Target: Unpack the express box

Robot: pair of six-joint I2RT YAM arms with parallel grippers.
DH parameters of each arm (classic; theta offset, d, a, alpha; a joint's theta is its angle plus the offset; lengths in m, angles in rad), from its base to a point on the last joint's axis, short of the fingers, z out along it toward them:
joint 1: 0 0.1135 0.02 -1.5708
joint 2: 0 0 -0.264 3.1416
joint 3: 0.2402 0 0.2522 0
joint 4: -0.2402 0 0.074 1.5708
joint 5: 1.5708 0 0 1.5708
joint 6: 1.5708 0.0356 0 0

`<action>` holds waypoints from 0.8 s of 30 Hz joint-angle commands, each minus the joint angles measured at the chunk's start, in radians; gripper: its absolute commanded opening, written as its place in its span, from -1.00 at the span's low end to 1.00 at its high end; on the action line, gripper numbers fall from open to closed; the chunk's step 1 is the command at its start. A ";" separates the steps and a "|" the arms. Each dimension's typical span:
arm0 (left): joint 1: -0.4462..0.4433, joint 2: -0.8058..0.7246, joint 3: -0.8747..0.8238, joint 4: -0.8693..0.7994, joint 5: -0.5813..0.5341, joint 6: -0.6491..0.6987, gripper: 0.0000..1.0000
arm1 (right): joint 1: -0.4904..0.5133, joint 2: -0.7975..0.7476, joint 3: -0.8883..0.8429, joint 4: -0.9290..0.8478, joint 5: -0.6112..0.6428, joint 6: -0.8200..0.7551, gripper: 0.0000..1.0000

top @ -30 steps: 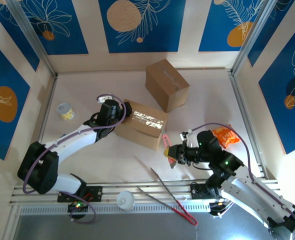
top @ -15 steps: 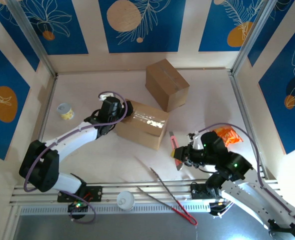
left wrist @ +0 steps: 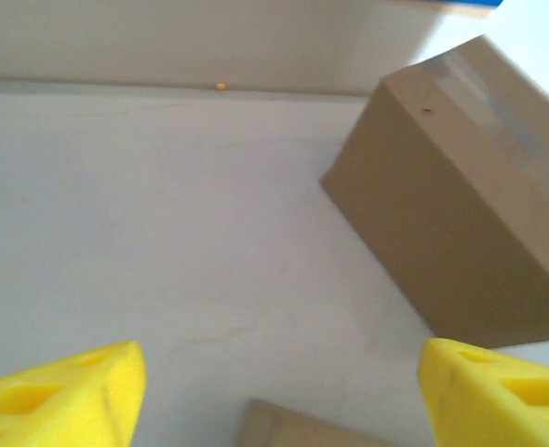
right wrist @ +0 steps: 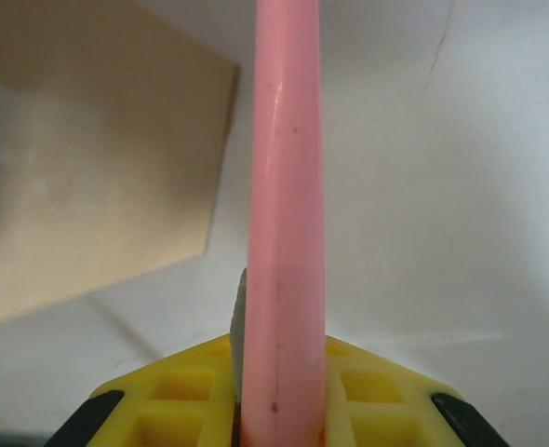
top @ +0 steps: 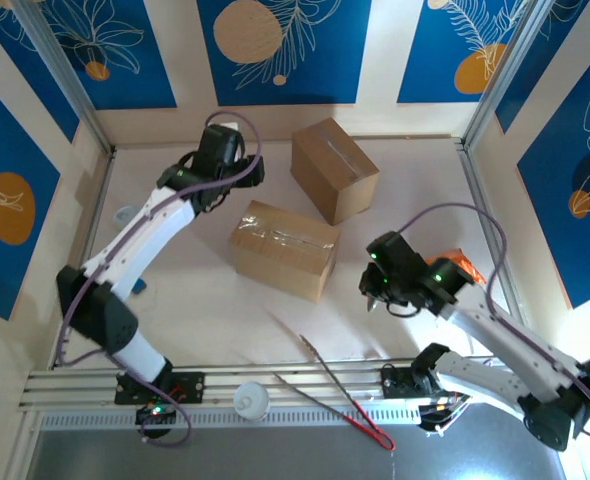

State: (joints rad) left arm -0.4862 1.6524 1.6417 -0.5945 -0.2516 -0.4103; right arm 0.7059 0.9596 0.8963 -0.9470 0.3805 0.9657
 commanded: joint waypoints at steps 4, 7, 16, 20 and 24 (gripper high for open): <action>0.089 0.328 0.188 -0.197 0.078 0.149 0.48 | 0.071 0.176 0.083 0.023 0.180 0.065 -1.00; 0.089 0.363 0.187 -0.193 0.090 0.158 0.50 | 0.118 0.231 0.077 0.048 0.199 0.133 -1.00; 0.088 0.152 -0.125 -0.119 0.108 0.087 0.54 | 0.196 0.437 0.214 0.088 0.205 0.133 -1.00; 0.089 -0.014 -0.316 -0.142 0.031 -0.017 0.56 | 0.217 0.560 0.338 0.113 0.184 0.064 -1.00; 0.089 -0.135 -0.456 -0.183 -0.028 -0.102 0.58 | 0.221 0.717 0.520 0.123 0.154 -0.031 -1.00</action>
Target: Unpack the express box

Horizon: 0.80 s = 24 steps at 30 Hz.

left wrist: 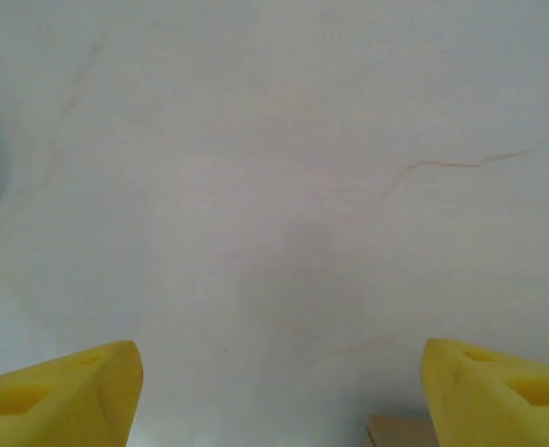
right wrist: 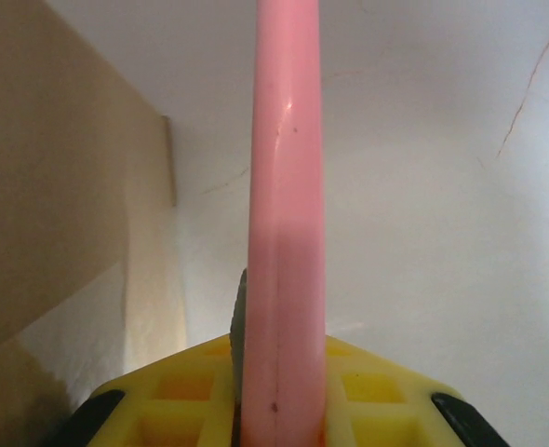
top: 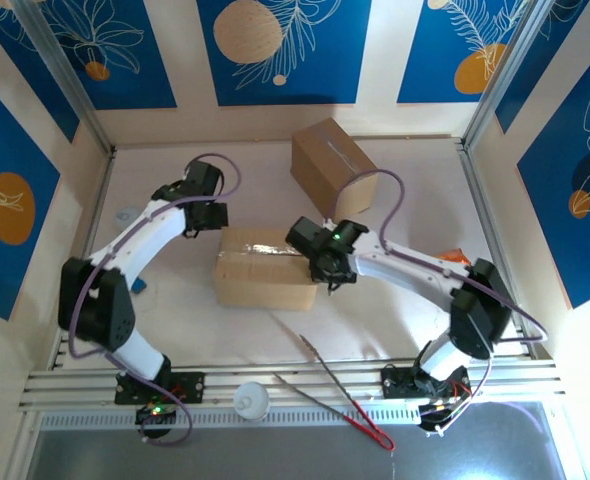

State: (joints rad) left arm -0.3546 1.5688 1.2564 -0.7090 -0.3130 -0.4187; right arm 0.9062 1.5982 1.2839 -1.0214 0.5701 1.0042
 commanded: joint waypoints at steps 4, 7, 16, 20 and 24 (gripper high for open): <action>-0.041 -0.090 -0.142 -0.076 0.008 -0.123 0.58 | 0.005 0.254 0.355 0.178 -0.058 -0.166 -1.00; -0.041 -0.071 -0.158 -0.074 0.006 -0.134 0.59 | -0.023 0.371 0.529 0.151 -0.080 -0.225 -1.00; -0.041 0.004 -0.147 -0.041 0.010 -0.150 0.61 | -0.112 0.659 1.031 0.035 -0.125 -0.393 -1.00; -0.041 0.003 -0.141 -0.064 0.007 -0.146 0.61 | -0.137 0.719 1.128 -0.011 -0.110 -0.458 -1.00; -0.042 -0.031 -0.163 -0.081 0.005 -0.148 0.61 | -0.153 0.704 1.081 -0.004 -0.077 -0.494 -1.00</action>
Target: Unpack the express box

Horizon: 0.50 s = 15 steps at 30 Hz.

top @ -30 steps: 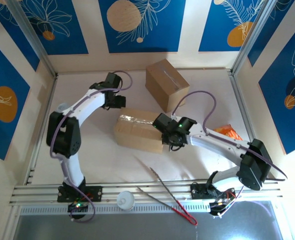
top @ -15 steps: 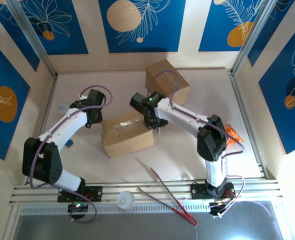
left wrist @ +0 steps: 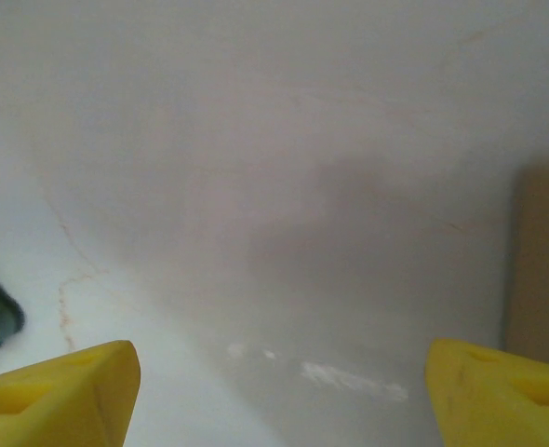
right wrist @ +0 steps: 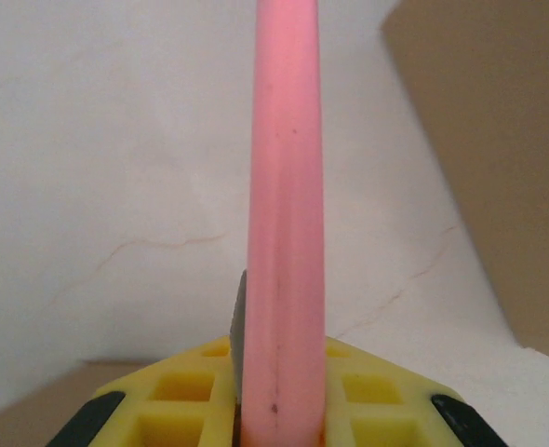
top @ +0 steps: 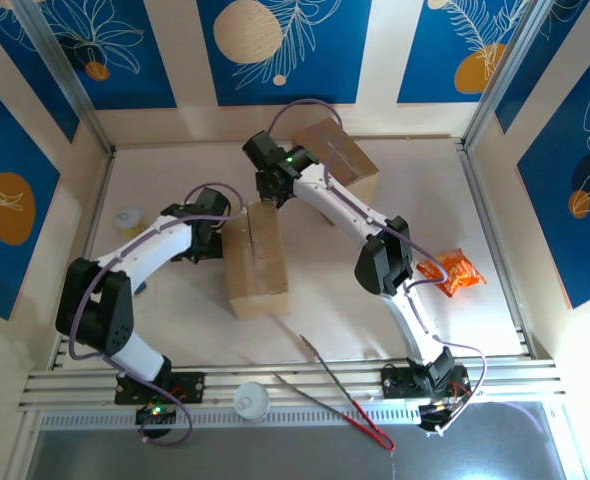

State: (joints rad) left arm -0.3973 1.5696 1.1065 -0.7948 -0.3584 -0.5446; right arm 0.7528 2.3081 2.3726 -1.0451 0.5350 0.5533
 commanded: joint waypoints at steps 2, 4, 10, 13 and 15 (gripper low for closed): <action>0.002 -0.056 -0.034 0.001 0.053 -0.028 0.61 | -0.004 -0.021 -0.037 0.034 -0.029 -0.061 -1.00; 0.002 -0.074 -0.054 -0.008 0.056 -0.032 0.61 | -0.008 -0.027 -0.048 0.040 -0.021 -0.077 -1.00; 0.006 -0.133 -0.072 -0.065 -0.001 -0.040 0.62 | -0.010 -0.056 -0.024 0.034 0.028 -0.126 -1.00; 0.023 -0.161 -0.040 -0.107 -0.026 -0.036 0.62 | -0.012 -0.110 -0.023 0.024 0.084 -0.146 -1.00; 0.041 -0.180 -0.016 -0.127 -0.033 -0.028 0.62 | -0.010 -0.161 -0.052 0.015 0.126 -0.151 -1.00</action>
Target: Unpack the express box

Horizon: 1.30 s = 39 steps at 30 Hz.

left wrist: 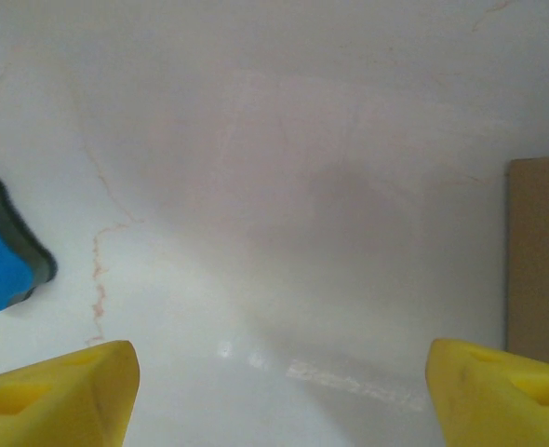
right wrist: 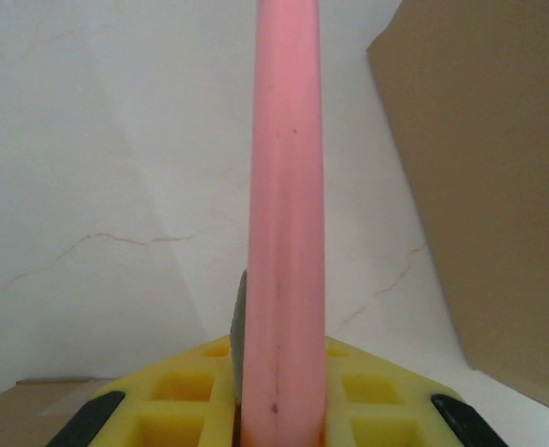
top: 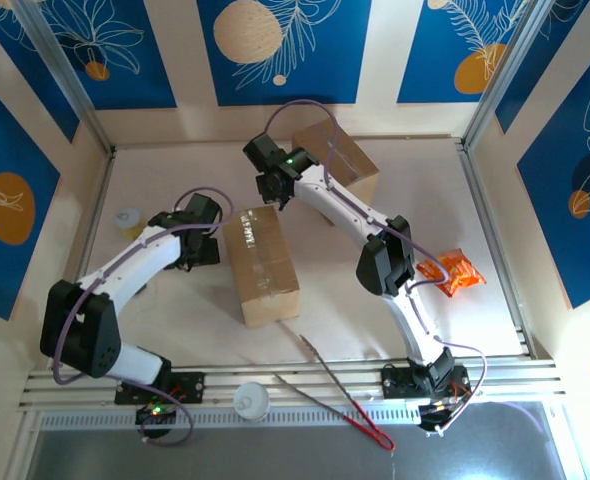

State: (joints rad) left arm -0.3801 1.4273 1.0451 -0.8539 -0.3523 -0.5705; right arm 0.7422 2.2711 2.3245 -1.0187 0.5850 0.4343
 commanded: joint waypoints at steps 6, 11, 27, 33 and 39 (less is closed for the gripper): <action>0.100 -0.044 0.185 -0.090 -0.024 0.034 0.61 | 0.070 -0.427 -0.379 -0.013 0.253 0.040 -1.00; 0.133 0.070 0.351 -0.043 0.042 0.071 0.61 | 0.239 -0.710 -0.768 -0.144 0.351 0.334 -1.00; 0.140 0.265 0.352 0.135 0.177 0.068 0.62 | 0.614 -0.555 -0.921 -0.342 0.250 1.031 -1.00; 0.126 0.237 0.234 0.207 0.235 0.057 0.62 | 0.558 -0.542 -0.895 -0.283 0.249 0.941 -1.00; 0.111 0.202 0.156 0.243 0.260 0.047 0.62 | 0.436 -0.559 -0.904 -0.083 0.190 0.715 -1.00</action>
State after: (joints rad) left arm -0.2493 1.6661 1.2346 -0.6029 -0.1509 -0.5228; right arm 1.2259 1.7374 1.4105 -1.2617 0.7773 1.2579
